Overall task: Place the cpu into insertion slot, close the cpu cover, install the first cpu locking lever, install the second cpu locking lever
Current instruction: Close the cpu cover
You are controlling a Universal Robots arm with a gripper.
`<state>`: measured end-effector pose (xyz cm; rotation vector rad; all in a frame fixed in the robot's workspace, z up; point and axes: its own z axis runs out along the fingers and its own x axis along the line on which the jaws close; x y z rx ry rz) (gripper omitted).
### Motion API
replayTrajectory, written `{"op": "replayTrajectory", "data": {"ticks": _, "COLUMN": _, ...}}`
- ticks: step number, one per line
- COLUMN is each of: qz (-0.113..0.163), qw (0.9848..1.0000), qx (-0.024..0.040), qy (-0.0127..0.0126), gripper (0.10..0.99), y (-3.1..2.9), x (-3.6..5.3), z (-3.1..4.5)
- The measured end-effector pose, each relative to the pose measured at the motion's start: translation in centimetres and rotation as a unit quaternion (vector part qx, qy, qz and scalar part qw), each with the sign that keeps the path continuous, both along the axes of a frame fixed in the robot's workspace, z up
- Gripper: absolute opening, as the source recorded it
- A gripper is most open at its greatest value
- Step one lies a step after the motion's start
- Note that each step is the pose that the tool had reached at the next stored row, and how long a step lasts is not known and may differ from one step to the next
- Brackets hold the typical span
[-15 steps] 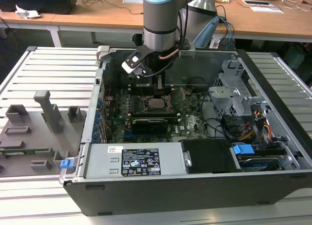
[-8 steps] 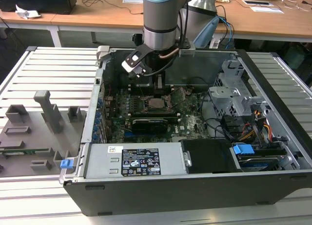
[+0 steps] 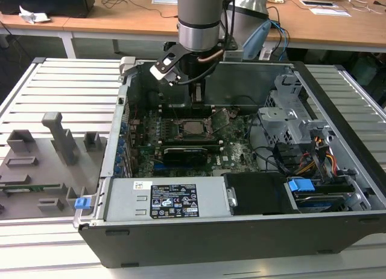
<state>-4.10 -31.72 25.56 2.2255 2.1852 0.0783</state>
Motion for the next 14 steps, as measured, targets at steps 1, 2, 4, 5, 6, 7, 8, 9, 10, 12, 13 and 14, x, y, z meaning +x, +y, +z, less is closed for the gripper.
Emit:
{"op": "replayTrajectory", "data": {"ticks": 1, "qz": 0.0, "qw": 1.0, "qx": 0.0, "qy": 0.0, "gripper": 0.106, "y": 0.03, "x": 0.0, "z": 0.24}}
{"op": "replayTrajectory", "data": {"ticks": 2, "qz": 0.0, "qw": 1.0, "qx": 0.0, "qy": 0.0, "gripper": 0.106, "y": 0.06, "x": 0.0, "z": 0.42}}
{"op": "replayTrajectory", "data": {"ticks": 4, "qz": 0.0, "qw": 1.0, "qx": 0.0, "qy": 0.0, "gripper": 0.106, "y": 0.1, "x": 0.01, "z": 0.72}}
{"op": "replayTrajectory", "data": {"ticks": 5, "qz": 0.0, "qw": 1.0, "qx": 0.0, "qy": 0.0, "gripper": 0.106, "y": 0.11, "x": 0.01, "z": 0.81}}
{"op": "replayTrajectory", "data": {"ticks": 6, "qz": 0.0, "qw": 1.0, "qx": 0.0, "qy": 0.0, "gripper": 0.106, "y": 0.12, "x": 0.0, "z": 0.92}}
{"op": "replayTrajectory", "data": {"ticks": 7, "qz": 0.0, "qw": 1.0, "qx": 0.0, "qy": 0.0, "gripper": 0.106, "y": 0.13, "x": 0.01, "z": 1.02}}
{"op": "replayTrajectory", "data": {"ticks": 8, "qz": 0.0, "qw": 1.0, "qx": 0.0, "qy": 0.0, "gripper": 0.106, "y": 0.14, "x": 0.01, "z": 1.09}}
{"op": "replayTrajectory", "data": {"ticks": 9, "qz": 0.0, "qw": 1.0, "qx": 0.0001, "qy": -0.0001, "gripper": 0.106, "y": 0.15, "x": 0.01, "z": 1.12}}
{"op": "replayTrajectory", "data": {"ticks": 10, "qz": 0.0, "qw": 1.0, "qx": 0.0, "qy": 0.0, "gripper": 0.106, "y": 0.15, "x": 0.01, "z": 1.18}}
{"op": "replayTrajectory", "data": {"ticks": 12, "qz": 0.0, "qw": 1.0, "qx": 0.0, "qy": 0.0, "gripper": 0.106, "y": 0.15, "x": 0.01, "z": 1.26}}
{"op": "replayTrajectory", "data": {"ticks": 13, "qz": 0.0, "qw": 1.0, "qx": 0.0, "qy": 0.0, "gripper": 0.106, "y": 0.15, "x": 0.01, "z": 1.28}}
{"op": "replayTrajectory", "data": {"ticks": 14, "qz": 0.0, "qw": 1.0, "qx": 0.0001, "qy": -0.0001, "gripper": 0.106, "y": 0.15, "x": 0.01, "z": 1.3}}
